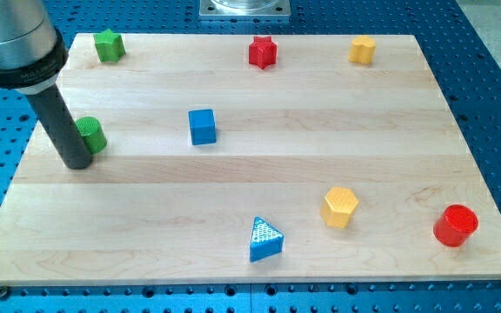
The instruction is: Push the blue triangle to the center right of the board
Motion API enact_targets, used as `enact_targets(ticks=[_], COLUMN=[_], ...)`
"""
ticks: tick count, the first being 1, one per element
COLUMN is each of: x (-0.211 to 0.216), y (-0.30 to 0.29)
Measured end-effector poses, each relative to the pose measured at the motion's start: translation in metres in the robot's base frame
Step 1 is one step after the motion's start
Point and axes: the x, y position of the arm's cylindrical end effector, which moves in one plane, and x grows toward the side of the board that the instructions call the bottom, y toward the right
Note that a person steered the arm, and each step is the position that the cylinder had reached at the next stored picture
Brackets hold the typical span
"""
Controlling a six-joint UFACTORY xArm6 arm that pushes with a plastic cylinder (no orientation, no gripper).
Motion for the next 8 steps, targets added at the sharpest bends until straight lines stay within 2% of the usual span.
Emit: enact_targets(ticks=[3,6,7,8], x=[0.028,-0.017,-0.014,0.051], y=[0.059,0.059,0.058,0.077])
